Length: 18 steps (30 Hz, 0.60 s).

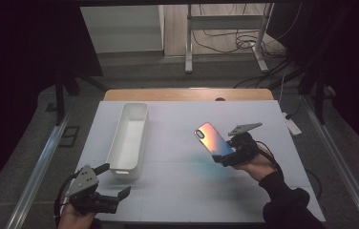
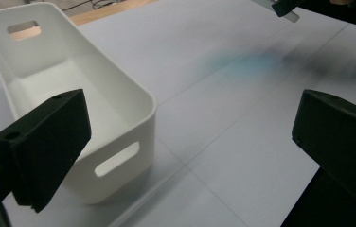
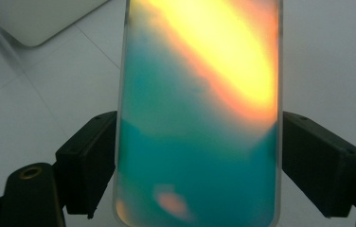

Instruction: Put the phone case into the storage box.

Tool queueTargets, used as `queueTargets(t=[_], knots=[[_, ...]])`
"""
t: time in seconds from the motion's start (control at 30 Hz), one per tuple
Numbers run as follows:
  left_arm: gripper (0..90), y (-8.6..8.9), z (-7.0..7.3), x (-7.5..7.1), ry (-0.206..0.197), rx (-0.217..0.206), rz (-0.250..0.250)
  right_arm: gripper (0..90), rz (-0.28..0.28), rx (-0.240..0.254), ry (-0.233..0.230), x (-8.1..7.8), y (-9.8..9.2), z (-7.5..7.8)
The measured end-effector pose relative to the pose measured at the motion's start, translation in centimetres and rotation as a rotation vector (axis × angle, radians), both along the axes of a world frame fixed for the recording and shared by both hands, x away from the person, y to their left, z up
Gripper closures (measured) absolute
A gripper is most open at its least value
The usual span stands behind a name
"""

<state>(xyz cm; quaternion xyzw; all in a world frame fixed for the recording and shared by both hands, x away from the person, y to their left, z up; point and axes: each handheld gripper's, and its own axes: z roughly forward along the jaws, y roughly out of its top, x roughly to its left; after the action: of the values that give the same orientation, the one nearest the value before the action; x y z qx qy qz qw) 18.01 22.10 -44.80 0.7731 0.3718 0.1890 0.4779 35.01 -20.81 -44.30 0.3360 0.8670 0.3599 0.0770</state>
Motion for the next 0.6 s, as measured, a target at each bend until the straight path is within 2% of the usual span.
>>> queueTargets(t=[0.17, 0.43, 0.6], knots=[[0.0, -0.5, 0.3, 0.5, 0.004, -0.017, -0.025, 16.7, 0.008, 0.036, 0.000, -0.5, -0.4, 0.4], [0.0, -1.4, 0.7, 1.3, 0.007, -0.052, -0.065, 16.7, 0.017, 0.065, -0.006, -1.2, -0.8, 0.9], [0.0, -2.1, 0.9, 2.0, 0.011, -0.088, -0.092, 16.7, 0.028, 0.093, -0.013, -1.8, -1.1, 1.2]])
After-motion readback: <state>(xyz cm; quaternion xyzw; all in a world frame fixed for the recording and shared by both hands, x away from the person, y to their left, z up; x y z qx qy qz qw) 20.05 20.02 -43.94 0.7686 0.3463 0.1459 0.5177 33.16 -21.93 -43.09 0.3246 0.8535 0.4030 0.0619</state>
